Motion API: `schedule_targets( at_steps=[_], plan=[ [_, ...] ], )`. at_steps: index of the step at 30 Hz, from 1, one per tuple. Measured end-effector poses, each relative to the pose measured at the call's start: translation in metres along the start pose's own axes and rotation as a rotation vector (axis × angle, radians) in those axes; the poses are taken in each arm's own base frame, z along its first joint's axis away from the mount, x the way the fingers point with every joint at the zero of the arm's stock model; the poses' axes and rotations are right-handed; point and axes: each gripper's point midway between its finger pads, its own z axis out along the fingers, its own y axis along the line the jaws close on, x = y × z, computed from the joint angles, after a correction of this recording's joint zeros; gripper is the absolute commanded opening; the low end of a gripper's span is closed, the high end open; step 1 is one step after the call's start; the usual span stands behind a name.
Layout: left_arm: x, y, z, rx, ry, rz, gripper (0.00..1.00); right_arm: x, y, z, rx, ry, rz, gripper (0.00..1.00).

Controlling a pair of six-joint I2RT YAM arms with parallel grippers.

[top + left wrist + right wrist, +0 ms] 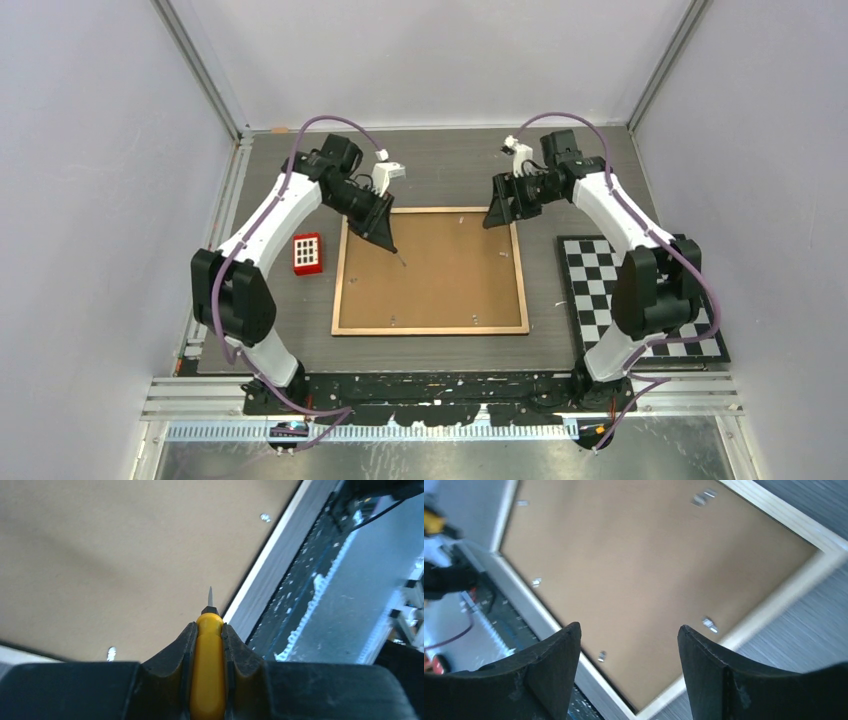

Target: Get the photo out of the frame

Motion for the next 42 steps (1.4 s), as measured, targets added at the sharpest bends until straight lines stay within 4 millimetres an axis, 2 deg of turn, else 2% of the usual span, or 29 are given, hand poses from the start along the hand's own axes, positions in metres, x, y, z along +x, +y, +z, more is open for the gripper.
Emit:
schedule_targets(
  at_steps=[2,4,7,11,17,24,27,29,30,32,35,36,38,39,42],
  plan=[
    [-0.006,-0.006,0.002,0.039,-0.014,-0.041,0.00,-0.009,0.031,-0.005,-0.098,-0.042,-0.065,0.72],
    [-0.013,-0.012,0.004,0.082,-0.030,-0.080,0.00,-0.009,0.060,-0.003,-0.183,-0.042,-0.134,0.70],
    [-0.021,-0.018,0.007,0.135,-0.049,-0.130,0.00,0.003,0.104,0.010,-0.295,0.002,-0.240,0.68],
    [-0.032,-0.022,0.010,0.185,-0.066,-0.171,0.00,0.014,0.142,0.019,-0.385,0.033,-0.328,0.66],
    [-0.042,-0.027,0.013,0.242,-0.088,-0.220,0.00,0.012,0.163,0.027,-0.424,0.021,-0.392,0.59],
    [-0.055,-0.031,0.013,0.287,-0.114,-0.248,0.00,-0.004,0.173,0.052,-0.406,0.014,-0.446,0.41],
    [-0.057,-0.032,0.013,0.298,-0.118,-0.247,0.00,-0.003,0.173,0.056,-0.393,0.019,-0.447,0.23],
    [-0.058,-0.031,0.013,0.296,-0.123,-0.245,0.02,-0.004,0.174,0.056,-0.394,0.016,-0.441,0.05],
    [-0.059,-0.030,0.013,0.291,-0.127,-0.242,0.08,-0.004,0.175,0.056,-0.396,0.014,-0.445,0.01],
    [-0.060,-0.030,0.014,0.290,-0.128,-0.247,0.24,-0.005,0.176,0.057,-0.400,0.006,-0.459,0.01],
    [-0.061,-0.027,0.013,0.283,-0.134,-0.250,0.54,-0.007,0.176,0.057,-0.396,-0.003,-0.476,0.01],
    [-0.061,-0.026,0.013,0.274,-0.135,-0.245,0.71,-0.007,0.174,0.058,-0.383,-0.003,-0.476,0.01],
    [-0.062,-0.020,0.012,0.249,-0.141,-0.246,0.97,-0.009,0.168,0.058,-0.354,-0.003,-0.468,0.01],
    [-0.063,-0.017,0.011,0.237,-0.145,-0.242,0.99,-0.010,0.163,0.057,-0.337,-0.005,-0.462,0.01],
    [-0.067,0.001,0.003,0.177,-0.179,-0.252,1.00,-0.018,0.140,0.053,-0.270,-0.018,-0.424,0.01]
  ],
)
